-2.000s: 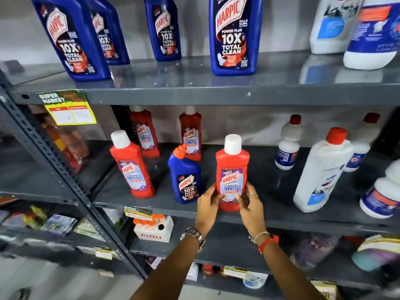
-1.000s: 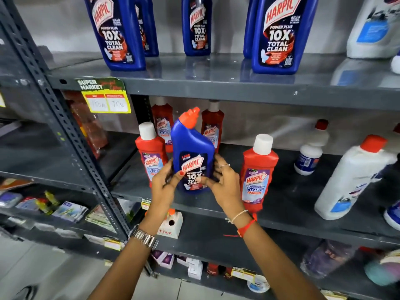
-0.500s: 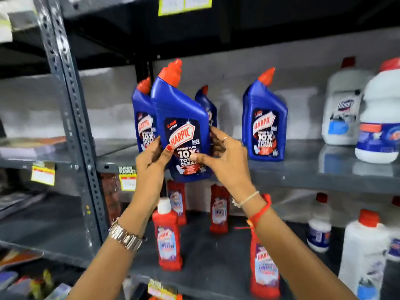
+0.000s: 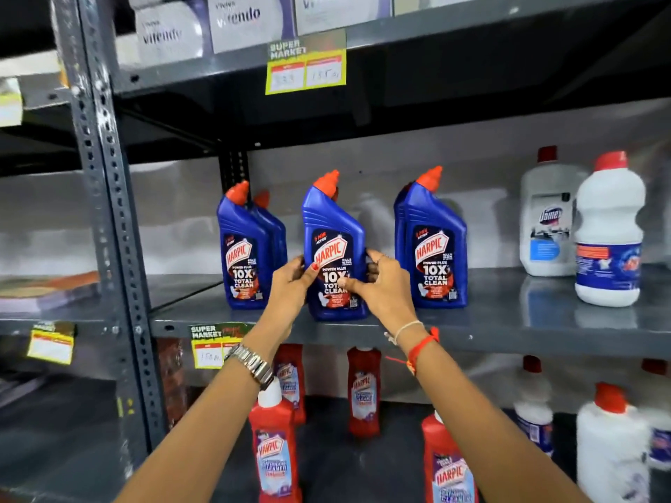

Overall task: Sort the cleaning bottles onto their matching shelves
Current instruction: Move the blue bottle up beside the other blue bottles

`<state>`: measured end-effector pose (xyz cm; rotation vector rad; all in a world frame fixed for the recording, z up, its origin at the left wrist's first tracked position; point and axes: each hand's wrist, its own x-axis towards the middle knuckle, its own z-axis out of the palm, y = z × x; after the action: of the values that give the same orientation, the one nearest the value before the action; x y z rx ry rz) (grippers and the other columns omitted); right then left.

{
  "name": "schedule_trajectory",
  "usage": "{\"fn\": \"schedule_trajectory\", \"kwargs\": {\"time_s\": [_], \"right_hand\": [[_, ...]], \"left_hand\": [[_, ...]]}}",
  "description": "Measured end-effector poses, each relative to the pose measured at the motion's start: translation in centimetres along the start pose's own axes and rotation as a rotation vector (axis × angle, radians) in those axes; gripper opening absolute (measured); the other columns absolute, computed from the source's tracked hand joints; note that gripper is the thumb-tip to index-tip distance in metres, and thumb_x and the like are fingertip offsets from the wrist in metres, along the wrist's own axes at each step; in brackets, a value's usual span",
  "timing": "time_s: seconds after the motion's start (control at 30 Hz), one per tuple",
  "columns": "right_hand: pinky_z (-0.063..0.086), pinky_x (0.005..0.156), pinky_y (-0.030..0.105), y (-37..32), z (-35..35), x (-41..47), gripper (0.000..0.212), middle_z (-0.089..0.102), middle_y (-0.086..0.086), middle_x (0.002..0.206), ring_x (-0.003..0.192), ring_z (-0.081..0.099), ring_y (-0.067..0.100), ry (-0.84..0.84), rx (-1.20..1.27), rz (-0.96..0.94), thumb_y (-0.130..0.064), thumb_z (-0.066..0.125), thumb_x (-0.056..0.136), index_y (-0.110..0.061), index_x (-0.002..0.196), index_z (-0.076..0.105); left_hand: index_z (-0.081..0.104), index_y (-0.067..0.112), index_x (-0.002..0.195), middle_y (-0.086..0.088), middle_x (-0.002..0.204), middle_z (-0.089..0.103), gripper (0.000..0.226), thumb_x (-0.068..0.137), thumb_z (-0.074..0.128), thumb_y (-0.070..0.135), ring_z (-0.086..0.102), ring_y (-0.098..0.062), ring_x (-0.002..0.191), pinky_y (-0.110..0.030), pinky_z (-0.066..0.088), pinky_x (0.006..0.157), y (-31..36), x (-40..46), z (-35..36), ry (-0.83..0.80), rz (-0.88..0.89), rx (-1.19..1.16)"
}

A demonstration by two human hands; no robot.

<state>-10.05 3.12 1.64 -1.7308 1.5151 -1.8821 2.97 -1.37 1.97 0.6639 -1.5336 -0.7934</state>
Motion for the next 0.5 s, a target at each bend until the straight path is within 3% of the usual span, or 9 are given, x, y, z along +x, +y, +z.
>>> {"fn": "schedule_trajectory", "kwargs": {"time_s": [0.1, 0.17, 0.27, 0.37, 0.43, 0.5], "right_hand": [[0.056, 0.087, 0.043, -0.2, -0.2, -0.2, 0.053, 0.070, 0.010, 0.107, 0.095, 0.066, 0.022, -0.008, 0.006, 0.002, -0.019, 0.081, 0.063, -0.014, 0.111, 0.058], [0.055, 0.088, 0.038, -0.4, -0.4, -0.5, 0.056, 0.068, 0.010, 0.109, 0.094, 0.064, 0.018, -0.028, 0.023, 0.005, -0.017, 0.081, 0.064, -0.013, 0.115, 0.056], [0.048, 0.086, 0.024, -0.5, -0.9, -1.0, 0.068, 0.061, 0.001, 0.109, 0.096, 0.056, 0.011, -0.091, 0.004, 0.007, -0.014, 0.081, 0.064, -0.012, 0.123, 0.048], [0.050, 0.093, 0.031, -0.3, -1.1, -1.4, 0.075, 0.062, 0.007, 0.116, 0.105, 0.060, 0.020, -0.117, -0.048, -0.016, -0.011, 0.080, 0.064, -0.012, 0.128, 0.043], [0.052, 0.093, 0.036, -0.1, -0.9, -1.3, 0.073, 0.064, 0.012, 0.116, 0.104, 0.062, 0.023, -0.111, -0.071, -0.011, -0.007, 0.079, 0.064, -0.011, 0.128, 0.043], [0.053, 0.089, 0.034, 0.1, -0.7, -1.0, 0.071, 0.065, 0.012, 0.113, 0.099, 0.062, 0.022, -0.097, -0.062, 0.005, -0.004, 0.079, 0.063, -0.011, 0.125, 0.045]], "left_hand": [[0.055, 0.006, 0.108, 0.001, 0.090, 0.064, 0.020, 0.090, 0.047, 0.009, 0.060, -0.011, 0.081, -0.024, 0.054, 0.072, 0.0, 0.0, -0.1, -0.017, -0.017, -0.005], [0.047, 0.006, 0.120, -0.011, 0.117, 0.061, 0.032, 0.088, 0.049, 0.008, 0.057, -0.017, 0.100, -0.034, 0.049, 0.089, -0.3, -0.1, -0.3, -0.041, -0.001, 0.009], [0.016, 0.018, 0.142, -0.005, 0.151, 0.028, 0.075, 0.081, 0.059, 0.006, 0.031, -0.013, 0.135, -0.036, 0.031, 0.110, -1.3, -0.4, -1.0, -0.109, 0.110, 0.103], [0.001, 0.030, 0.142, 0.002, 0.154, 0.015, 0.099, 0.073, 0.068, 0.006, 0.019, -0.011, 0.141, -0.035, 0.023, 0.115, -2.3, -0.8, -1.3, -0.213, 0.231, 0.255], [0.000, 0.041, 0.137, 0.006, 0.146, 0.027, 0.104, 0.071, 0.069, 0.000, 0.030, -0.011, 0.136, -0.034, 0.030, 0.111, -2.4, -0.8, -1.1, -0.290, 0.175, 0.182], [0.005, 0.040, 0.137, 0.008, 0.134, 0.037, 0.105, 0.068, 0.070, -0.003, 0.041, -0.012, 0.127, -0.036, 0.037, 0.106, -2.5, -0.3, -0.8, -0.275, 0.090, 0.141]]}}
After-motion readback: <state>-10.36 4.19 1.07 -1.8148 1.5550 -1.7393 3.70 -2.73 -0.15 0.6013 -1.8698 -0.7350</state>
